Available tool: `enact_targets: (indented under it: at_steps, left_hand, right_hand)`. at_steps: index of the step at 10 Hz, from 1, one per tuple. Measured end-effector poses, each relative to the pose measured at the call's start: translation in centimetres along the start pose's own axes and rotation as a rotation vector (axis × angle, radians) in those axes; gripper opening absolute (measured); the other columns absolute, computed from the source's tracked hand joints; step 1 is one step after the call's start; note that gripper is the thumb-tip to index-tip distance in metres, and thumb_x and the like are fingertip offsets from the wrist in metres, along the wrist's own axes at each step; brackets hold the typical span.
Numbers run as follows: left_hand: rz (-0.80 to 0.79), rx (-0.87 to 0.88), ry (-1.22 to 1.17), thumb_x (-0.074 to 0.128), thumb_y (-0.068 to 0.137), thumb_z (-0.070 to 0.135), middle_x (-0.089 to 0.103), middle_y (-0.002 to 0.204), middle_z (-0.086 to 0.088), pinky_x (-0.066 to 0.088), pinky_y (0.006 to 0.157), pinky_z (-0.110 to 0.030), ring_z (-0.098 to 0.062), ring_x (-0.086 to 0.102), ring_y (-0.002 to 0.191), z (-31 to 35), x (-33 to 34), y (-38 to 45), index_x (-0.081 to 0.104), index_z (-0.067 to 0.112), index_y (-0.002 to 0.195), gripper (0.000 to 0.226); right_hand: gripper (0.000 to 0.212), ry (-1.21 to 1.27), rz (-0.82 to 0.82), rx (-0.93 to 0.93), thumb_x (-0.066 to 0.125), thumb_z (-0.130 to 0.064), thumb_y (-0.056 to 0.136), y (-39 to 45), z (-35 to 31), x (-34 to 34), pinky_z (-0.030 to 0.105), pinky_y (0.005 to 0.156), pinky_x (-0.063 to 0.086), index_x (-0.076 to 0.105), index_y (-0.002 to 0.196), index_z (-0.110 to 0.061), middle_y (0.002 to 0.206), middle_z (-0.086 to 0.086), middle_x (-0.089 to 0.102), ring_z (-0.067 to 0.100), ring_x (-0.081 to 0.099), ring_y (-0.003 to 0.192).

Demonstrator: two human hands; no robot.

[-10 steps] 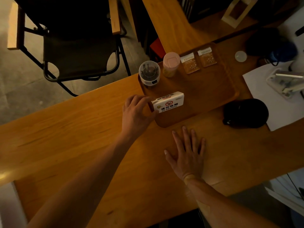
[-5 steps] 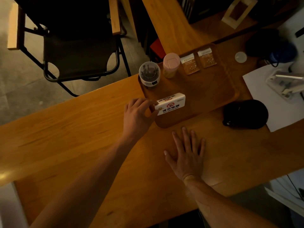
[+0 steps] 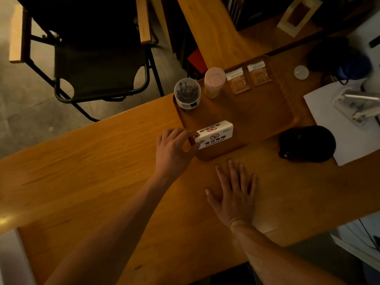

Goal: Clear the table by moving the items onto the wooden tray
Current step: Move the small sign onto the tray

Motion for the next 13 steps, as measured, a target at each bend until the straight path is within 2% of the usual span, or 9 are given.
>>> enact_targets:
  at_steps: [1,2,4,5,6,7,9,11,13]
  left_hand:
    - [0.001,0.014,0.000,0.074,0.081,0.030,0.067,0.111,-0.003,0.042,0.089,-0.042,-0.025,0.054,0.108,0.0,0.1,0.0,0.065,0.020,0.111,0.032]
    - [-0.031,-0.001,-0.017,0.069,0.083,0.038,0.061,0.121,-0.004,0.047,0.089,-0.044,-0.024,0.054,0.112,-0.4,0.4,-0.3,0.058,0.021,0.121,0.043]
    - [-0.025,-0.115,-0.066,0.050,0.089,0.049,0.051,0.133,-0.005,0.044,0.094,-0.038,-0.020,0.048,0.120,-3.4,-0.2,-3.3,0.046,0.027,0.133,0.049]
    - [-0.030,-0.126,-0.017,0.054,0.091,0.041,0.051,0.134,-0.006,0.044,0.098,-0.046,-0.023,0.047,0.122,-5.2,-0.8,-5.3,0.050,0.023,0.132,0.045]
    - [-0.078,-0.091,0.139,0.056,0.092,0.036,0.046,0.141,-0.008,0.036,0.105,-0.050,-0.030,0.040,0.130,-7.6,-1.8,-8.8,0.051,0.022,0.133,0.044]
    - [-0.120,-0.107,0.199,0.054,0.093,0.040,0.041,0.146,-0.008,0.033,0.106,-0.051,-0.032,0.036,0.135,-8.8,-2.5,-10.9,0.049,0.025,0.135,0.045]
    - [-0.221,-0.262,0.246,0.052,0.093,0.045,0.034,0.151,-0.007,0.037,0.104,-0.052,-0.034,0.034,0.136,-11.5,-4.2,-16.1,0.041,0.027,0.141,0.052]
    - [-0.463,-0.418,0.223,0.043,0.095,0.055,0.007,0.162,0.004,0.027,0.114,-0.053,-0.027,0.014,0.146,-12.7,-3.8,-20.1,0.021,0.038,0.149,0.060]
    - [-0.633,-0.541,0.082,0.042,0.094,0.055,0.014,0.161,0.003,0.030,0.112,-0.056,-0.028,0.023,0.144,-11.6,-4.9,-22.3,0.025,0.037,0.149,0.060]
  right_hand:
    - [0.078,0.002,-0.001,0.002,0.025,-0.076,0.086,0.0,0.1,0.0,0.060,0.119,0.003,0.013,0.154,-0.040,0.165,-0.001,0.010,0.027,0.007,0.152]
    - [0.078,-0.007,0.001,0.008,0.025,-0.076,0.086,-0.1,0.1,0.0,0.060,0.119,0.003,0.012,0.154,-0.040,0.165,-0.001,0.011,0.027,0.008,0.152]
    - [0.078,-0.016,-0.023,0.001,0.024,-0.076,0.087,-0.1,-0.1,0.2,0.059,0.119,0.000,0.010,0.154,-0.039,0.165,0.000,0.011,0.028,0.008,0.151]
    - [0.076,-0.019,-0.044,0.004,0.023,-0.075,0.088,0.0,-0.2,0.0,0.059,0.119,0.000,0.009,0.154,-0.039,0.164,0.000,0.011,0.028,0.008,0.151]
    - [0.075,-0.023,-0.096,0.003,0.024,-0.073,0.089,0.0,-0.4,-0.6,0.058,0.119,-0.001,0.010,0.154,-0.037,0.164,0.001,0.010,0.029,0.005,0.151]
    - [0.075,-0.024,-0.142,0.014,0.023,-0.072,0.089,0.0,-0.7,-1.2,0.059,0.118,0.001,0.011,0.153,-0.036,0.164,0.002,0.009,0.029,0.004,0.151]
    - [0.074,-0.033,-0.285,0.054,0.039,-0.062,0.091,0.4,-2.0,-2.6,0.054,0.118,0.016,0.013,0.153,-0.031,0.165,0.004,0.005,0.031,0.003,0.151]
    - [0.067,-0.063,-0.447,0.014,0.042,-0.052,0.095,-0.2,-4.1,-4.2,0.050,0.116,0.029,0.014,0.153,-0.032,0.164,0.004,0.007,0.031,0.015,0.149]
    - [0.058,-0.078,-0.678,-0.134,0.043,-0.044,0.098,-1.6,-6.2,-6.2,0.047,0.115,0.034,0.023,0.151,-0.032,0.161,0.004,0.023,0.028,0.031,0.144]
Point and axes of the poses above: each hand's wrist, its own y-axis towards the middle knuckle, its own x-axis out of the palm, z = x × y, the point moved 8 cm from there along y, towards the middle knuckle
